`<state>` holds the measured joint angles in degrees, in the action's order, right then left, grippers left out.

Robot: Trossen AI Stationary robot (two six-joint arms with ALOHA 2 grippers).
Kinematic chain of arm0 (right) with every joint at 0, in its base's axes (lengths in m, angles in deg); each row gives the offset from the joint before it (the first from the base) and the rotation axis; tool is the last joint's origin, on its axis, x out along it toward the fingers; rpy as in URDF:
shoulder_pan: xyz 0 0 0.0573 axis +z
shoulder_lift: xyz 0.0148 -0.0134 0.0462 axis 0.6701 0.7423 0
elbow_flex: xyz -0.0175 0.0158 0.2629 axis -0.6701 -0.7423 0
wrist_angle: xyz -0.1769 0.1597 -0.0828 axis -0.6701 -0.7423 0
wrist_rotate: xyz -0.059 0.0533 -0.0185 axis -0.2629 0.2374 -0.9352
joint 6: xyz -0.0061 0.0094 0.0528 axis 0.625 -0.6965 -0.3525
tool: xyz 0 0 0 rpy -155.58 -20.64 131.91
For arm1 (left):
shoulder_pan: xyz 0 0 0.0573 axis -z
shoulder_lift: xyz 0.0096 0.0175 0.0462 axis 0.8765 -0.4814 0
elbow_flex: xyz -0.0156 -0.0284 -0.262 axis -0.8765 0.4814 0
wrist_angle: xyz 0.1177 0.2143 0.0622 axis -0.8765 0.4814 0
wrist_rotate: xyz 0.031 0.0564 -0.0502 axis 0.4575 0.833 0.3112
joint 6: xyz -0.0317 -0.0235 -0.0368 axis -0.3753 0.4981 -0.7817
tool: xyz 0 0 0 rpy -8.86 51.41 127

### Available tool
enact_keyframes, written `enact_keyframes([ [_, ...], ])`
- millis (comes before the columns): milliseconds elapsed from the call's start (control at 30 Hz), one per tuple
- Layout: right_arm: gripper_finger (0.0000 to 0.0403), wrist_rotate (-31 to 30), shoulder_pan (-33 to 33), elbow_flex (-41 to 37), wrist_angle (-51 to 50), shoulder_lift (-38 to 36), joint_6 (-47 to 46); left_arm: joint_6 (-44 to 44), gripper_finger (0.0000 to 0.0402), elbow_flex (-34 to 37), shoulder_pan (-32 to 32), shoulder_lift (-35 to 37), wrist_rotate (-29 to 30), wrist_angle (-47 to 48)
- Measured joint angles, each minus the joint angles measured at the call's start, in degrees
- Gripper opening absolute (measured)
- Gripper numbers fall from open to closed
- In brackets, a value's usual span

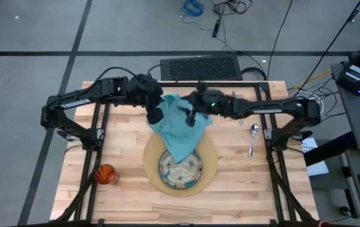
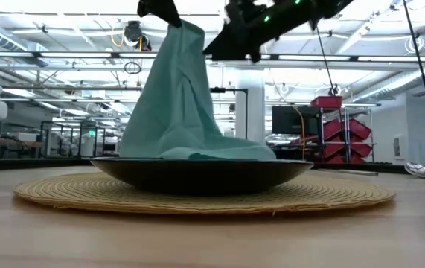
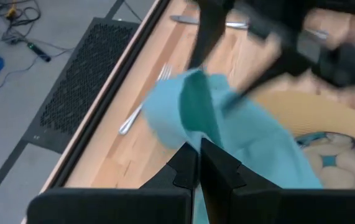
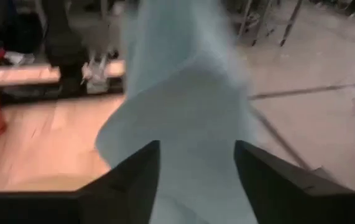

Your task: Set table place

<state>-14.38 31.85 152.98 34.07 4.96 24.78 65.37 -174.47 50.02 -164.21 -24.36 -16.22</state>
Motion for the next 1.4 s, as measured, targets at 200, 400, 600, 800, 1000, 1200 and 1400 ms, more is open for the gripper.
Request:
enact_keyframes([
  [200,0.0265,-2.2,4.0,0.0,5.9,6.5,1.0,0.0,0.0000,0.0,-0.2,0.0,0.1,-0.2],
  [400,0.0283,-3.5,7.2,0.0,9.0,6.8,1.3,0.0,0.0000,0.0,-0.5,0.0,0.2,-0.2],
  [600,0.0286,-12.2,9.4,0.0,11.1,7.4,-3.1,-0.2,0.0000,0.0,-0.8,0.0,0.3,-2.4],
  [800,0.0286,-21.9,11.7,0.0,12.9,11.2,-1.9,-0.2,0.0000,0.0,-0.8,0.0,0.4,-5.2],
  [1000,0.0286,-31.1,13.5,0.0,19.3,13.7,-0.2,-0.6,0.0000,0.0,-0.8,0.0,3.0,-5.3],
  [1200,0.0286,-32.2,13.8,0.0,20.9,14.6,-1.4,-0.6,0.0000,0.0,-0.8,0.0,3.3,-6.4],
  [1400,0.0286,-32.0,13.7,0.0,19.8,14.8,-3.8,-0.6,0.0000,0.0,-0.8,0.0,3.5,-8.4],
])
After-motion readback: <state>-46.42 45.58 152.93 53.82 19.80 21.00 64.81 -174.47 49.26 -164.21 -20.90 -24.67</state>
